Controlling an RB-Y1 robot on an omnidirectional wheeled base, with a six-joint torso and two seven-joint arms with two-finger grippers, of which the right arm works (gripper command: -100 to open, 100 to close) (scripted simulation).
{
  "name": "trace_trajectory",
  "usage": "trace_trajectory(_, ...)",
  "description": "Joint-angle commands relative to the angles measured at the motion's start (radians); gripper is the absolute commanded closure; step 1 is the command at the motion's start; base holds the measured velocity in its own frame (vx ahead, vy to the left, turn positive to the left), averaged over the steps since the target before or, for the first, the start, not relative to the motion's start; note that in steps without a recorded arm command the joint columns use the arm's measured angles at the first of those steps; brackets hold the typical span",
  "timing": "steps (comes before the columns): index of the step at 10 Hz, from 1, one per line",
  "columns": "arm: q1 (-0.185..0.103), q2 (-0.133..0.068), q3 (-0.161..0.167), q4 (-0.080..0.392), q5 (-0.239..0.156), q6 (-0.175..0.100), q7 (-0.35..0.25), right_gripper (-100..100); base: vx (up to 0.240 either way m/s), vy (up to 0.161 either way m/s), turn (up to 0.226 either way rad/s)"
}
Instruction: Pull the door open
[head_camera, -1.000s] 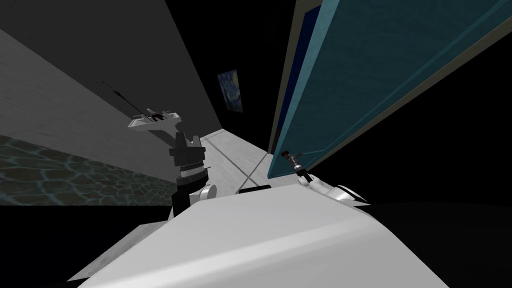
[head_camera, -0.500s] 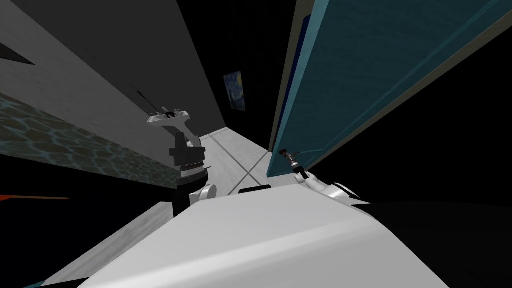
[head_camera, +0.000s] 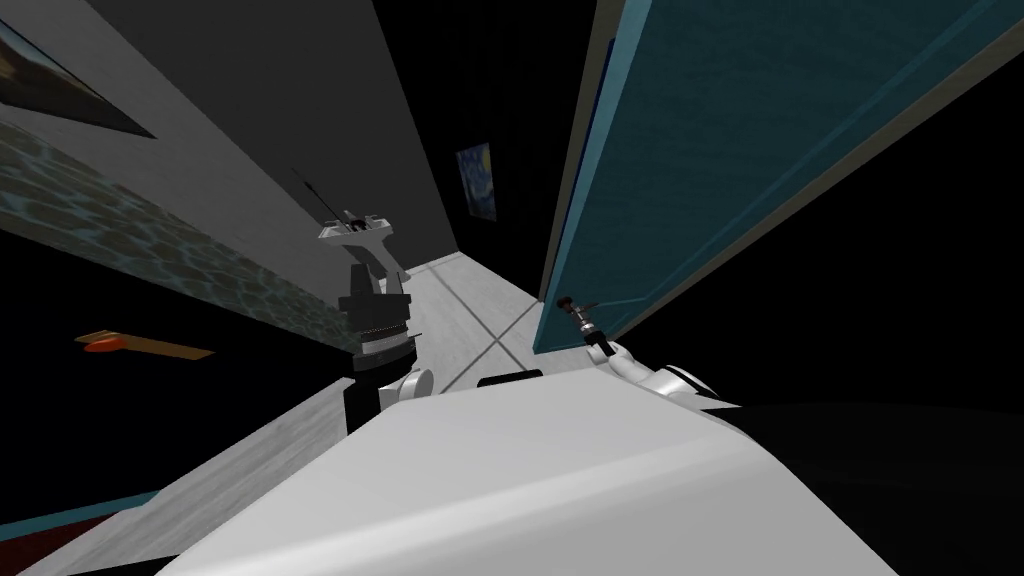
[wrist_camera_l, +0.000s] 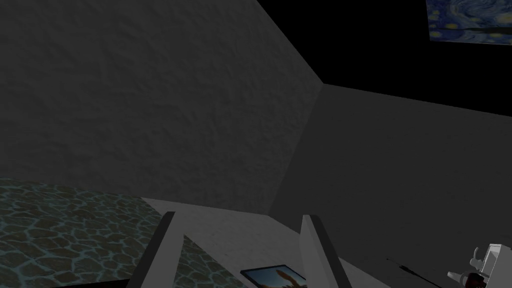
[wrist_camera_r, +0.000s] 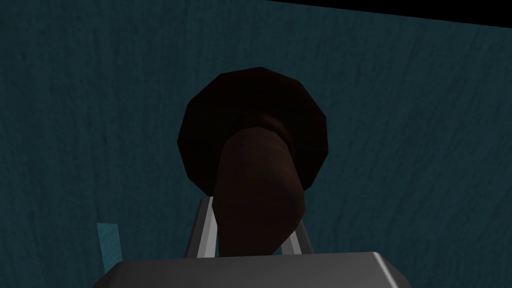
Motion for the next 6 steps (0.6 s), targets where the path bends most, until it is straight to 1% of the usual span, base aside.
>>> trace_trajectory(1,0.001,-0.007,0.013,0.023,0.002,-0.03,-0.014,100,-0.166,-0.07,0.118)
trace_trajectory(4,0.034,-0.047,0.045,0.025,-0.003,-0.085,-0.05,100,-0.159,-0.048,0.119)
trace_trajectory(5,0.04,-0.054,0.051,0.025,-0.003,-0.095,-0.056,100,-0.184,-0.071,0.119)
trace_trajectory(6,0.051,-0.067,0.062,0.026,-0.005,-0.114,-0.068,100,-0.167,-0.087,0.137)
